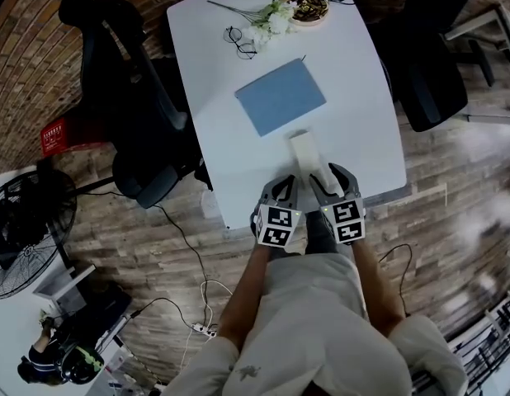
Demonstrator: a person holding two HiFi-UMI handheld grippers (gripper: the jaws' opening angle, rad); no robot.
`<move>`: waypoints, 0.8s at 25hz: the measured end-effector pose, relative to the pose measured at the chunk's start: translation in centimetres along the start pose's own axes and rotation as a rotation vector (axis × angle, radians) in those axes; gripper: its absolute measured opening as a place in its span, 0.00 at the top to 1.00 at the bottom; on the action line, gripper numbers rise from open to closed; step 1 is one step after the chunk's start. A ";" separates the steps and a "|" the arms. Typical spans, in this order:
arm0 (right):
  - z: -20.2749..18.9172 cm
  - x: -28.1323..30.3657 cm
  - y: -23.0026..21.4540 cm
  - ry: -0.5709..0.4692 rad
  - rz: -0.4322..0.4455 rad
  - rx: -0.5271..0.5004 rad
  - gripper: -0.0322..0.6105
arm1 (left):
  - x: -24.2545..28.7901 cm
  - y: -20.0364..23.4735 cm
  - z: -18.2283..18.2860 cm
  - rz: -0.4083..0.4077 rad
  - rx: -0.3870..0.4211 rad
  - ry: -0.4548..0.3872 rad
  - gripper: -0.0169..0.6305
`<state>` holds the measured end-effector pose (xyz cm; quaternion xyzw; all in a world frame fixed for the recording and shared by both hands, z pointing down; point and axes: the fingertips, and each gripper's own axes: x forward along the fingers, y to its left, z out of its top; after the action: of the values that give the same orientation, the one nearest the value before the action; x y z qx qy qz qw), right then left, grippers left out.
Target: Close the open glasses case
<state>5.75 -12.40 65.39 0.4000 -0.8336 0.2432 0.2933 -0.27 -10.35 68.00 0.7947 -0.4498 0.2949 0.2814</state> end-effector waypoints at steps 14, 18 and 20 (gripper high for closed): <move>3.3 -5.6 1.5 -0.126 -0.131 -0.006 0.59 | -5.6 0.3 5.3 -0.065 0.096 -0.184 0.97; 4.7 -7.5 2.1 -0.179 -0.189 0.004 0.59 | -7.7 0.3 7.1 -0.096 0.144 -0.244 0.97; 5.6 -8.6 2.9 -0.212 -0.214 0.020 0.59 | -9.0 0.2 7.6 -0.115 0.165 -0.267 0.97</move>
<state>6.13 -9.86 55.03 0.5126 -0.8101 0.1753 0.2241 -2.55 -10.93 56.47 0.8717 -0.4112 0.2060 0.1694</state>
